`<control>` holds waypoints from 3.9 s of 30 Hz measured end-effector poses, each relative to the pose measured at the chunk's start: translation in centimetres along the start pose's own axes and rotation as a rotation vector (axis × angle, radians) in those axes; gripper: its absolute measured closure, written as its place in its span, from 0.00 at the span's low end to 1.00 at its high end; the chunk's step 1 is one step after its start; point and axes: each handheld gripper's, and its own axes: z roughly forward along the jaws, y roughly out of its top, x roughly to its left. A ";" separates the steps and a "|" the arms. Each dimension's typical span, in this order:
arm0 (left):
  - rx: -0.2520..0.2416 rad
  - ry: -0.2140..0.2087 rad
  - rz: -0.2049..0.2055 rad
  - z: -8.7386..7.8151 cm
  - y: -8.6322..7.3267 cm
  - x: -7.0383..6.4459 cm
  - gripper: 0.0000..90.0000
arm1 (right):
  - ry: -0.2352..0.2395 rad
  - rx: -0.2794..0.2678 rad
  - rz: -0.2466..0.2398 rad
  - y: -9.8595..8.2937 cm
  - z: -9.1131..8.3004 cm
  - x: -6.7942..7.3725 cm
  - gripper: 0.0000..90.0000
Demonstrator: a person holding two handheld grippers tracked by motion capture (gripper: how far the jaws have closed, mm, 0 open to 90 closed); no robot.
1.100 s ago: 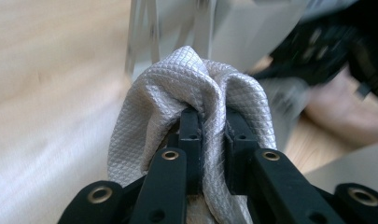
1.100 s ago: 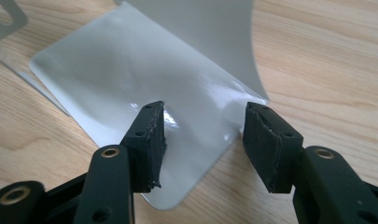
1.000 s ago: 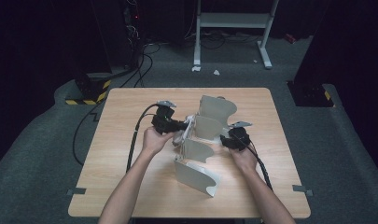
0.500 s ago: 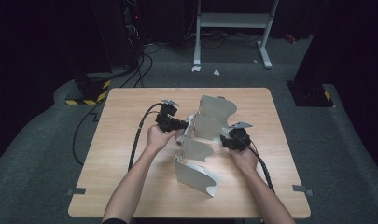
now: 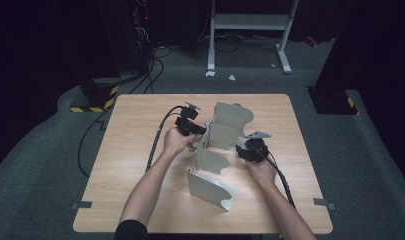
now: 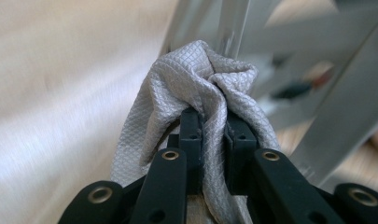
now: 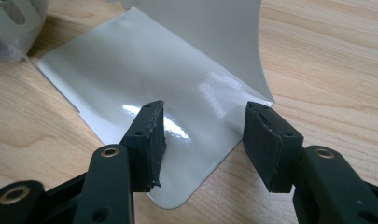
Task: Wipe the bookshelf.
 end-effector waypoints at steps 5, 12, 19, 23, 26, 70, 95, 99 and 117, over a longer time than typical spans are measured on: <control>-0.135 -0.038 -0.013 -1.7 1.8 -0.2 0.89 | 0.004 0.000 -0.002 -0.1 -0.1 0.0 0.54; -0.152 -0.046 -0.021 -1.0 1.7 0.0 0.90 | 0.005 -0.002 -0.003 -0.1 -0.1 0.0 0.54; -0.086 -0.001 0.005 -0.2 0.7 0.2 0.90 | 0.005 -0.001 -0.007 -0.1 -0.1 0.0 0.54; -0.036 0.021 0.015 0.7 -0.1 0.3 0.90 | 0.005 -0.002 -0.006 -0.1 -0.1 0.0 0.54; 0.017 0.049 0.031 1.8 -0.7 0.3 0.90 | 0.005 -0.002 -0.006 -0.1 -0.1 0.0 0.54; 0.100 -0.031 0.030 -5.1 -15.5 -5.2 0.89 | -0.005 -0.003 0.002 -0.1 -0.1 0.2 0.55; 0.031 0.519 -0.136 -11.7 -18.3 1.8 0.89 | -0.006 -0.002 0.007 -0.1 -0.1 0.2 0.55; 0.019 0.532 -0.159 -12.0 -18.3 2.1 0.86 | -0.006 -0.001 0.007 -0.1 -0.2 0.2 0.55; -0.072 0.447 -0.184 -13.7 -17.4 -1.1 0.44 | 0.013 0.027 -0.030 0.4 -1.5 0.5 0.54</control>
